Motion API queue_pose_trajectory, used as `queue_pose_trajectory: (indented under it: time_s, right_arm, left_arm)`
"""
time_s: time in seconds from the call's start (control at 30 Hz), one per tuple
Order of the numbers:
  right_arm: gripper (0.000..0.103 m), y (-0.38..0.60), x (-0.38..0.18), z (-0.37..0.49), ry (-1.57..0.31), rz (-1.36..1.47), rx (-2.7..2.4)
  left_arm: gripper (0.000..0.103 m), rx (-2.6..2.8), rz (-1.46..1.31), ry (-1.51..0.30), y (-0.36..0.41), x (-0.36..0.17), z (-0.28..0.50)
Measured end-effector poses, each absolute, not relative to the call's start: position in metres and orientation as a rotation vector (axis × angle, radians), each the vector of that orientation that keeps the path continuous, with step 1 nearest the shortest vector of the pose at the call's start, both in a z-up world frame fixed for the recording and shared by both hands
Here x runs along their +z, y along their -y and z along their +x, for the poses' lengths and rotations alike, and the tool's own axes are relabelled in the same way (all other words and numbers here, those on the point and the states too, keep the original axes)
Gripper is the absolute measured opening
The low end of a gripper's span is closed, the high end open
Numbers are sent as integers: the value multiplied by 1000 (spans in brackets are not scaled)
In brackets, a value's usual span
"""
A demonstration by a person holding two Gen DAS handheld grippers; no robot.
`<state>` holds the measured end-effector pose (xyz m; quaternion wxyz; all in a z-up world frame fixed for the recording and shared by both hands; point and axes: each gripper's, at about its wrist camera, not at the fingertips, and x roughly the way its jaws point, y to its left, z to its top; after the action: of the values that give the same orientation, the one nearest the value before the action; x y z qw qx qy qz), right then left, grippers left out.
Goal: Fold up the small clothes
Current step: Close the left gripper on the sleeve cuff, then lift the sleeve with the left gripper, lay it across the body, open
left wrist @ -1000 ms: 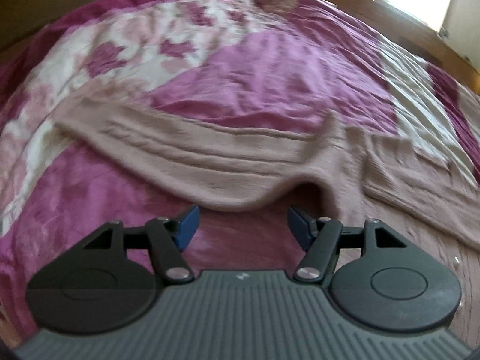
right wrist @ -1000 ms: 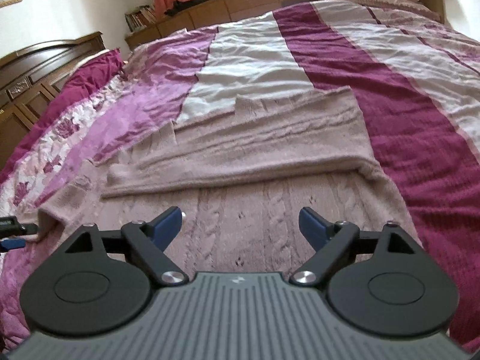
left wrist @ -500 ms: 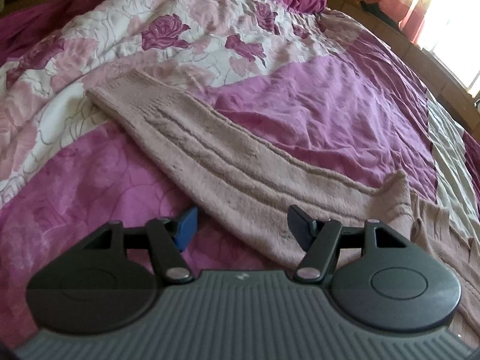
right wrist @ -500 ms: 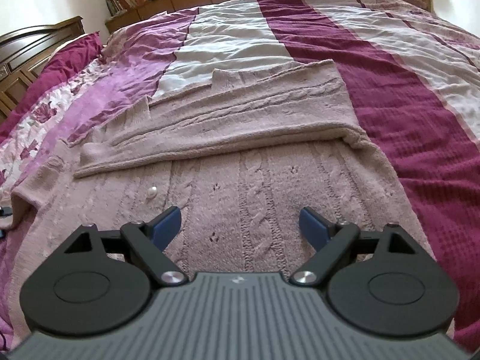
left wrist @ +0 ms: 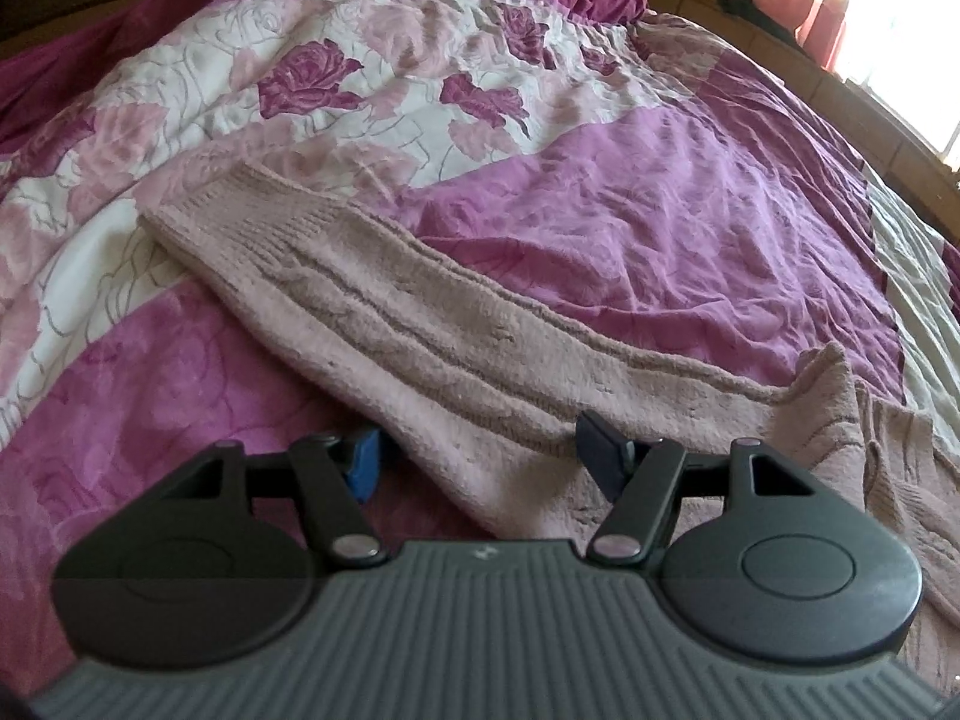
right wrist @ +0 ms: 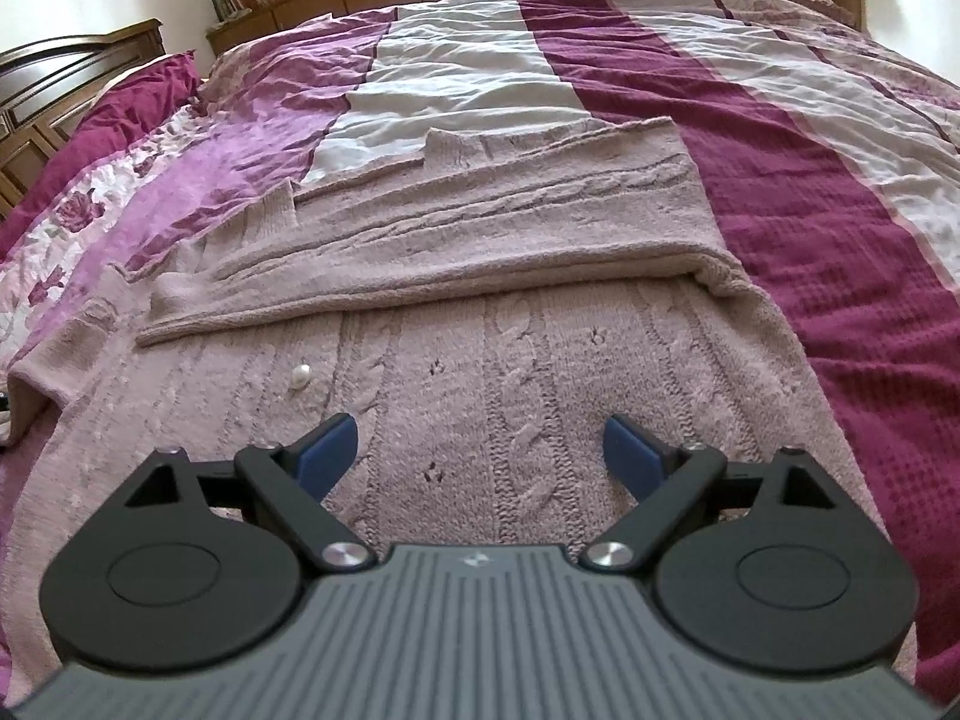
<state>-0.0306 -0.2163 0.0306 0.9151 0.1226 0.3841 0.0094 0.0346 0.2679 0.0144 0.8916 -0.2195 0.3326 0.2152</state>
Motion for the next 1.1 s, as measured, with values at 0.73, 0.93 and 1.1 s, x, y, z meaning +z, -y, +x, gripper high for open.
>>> queue_pose_trajectory:
  time_s: [0.73,0.93,1.1]
  right_arm:
    - [94,225,31,-33,-777,303,31]
    - [94,227,32,-35,-770,319,38]
    - [94,230,32,-35,-767,338,44]
  left_arm:
    - [8,461,-443,-441,-284,45,23]
    - [8,469,-356,-336,-278,88,14]
    - [8,377,-323,-299,-250,108,16]
